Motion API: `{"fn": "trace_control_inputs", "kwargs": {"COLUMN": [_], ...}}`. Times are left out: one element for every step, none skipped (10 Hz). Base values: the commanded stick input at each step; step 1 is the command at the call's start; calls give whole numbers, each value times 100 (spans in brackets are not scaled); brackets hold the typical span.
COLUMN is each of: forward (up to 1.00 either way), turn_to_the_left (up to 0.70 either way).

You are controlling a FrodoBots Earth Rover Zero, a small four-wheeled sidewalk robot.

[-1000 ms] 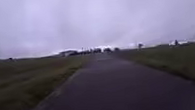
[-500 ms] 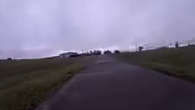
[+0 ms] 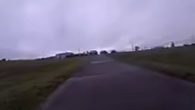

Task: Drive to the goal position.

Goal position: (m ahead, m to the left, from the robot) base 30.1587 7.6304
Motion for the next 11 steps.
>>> {"fn": "trace_control_inputs", "kwargs": {"forward": [100,100,100,100,100,100,100,100,100,100,100], "turn_to_the_left": [-25,-13,0,0,0,0,0,0,0,0,0]}}
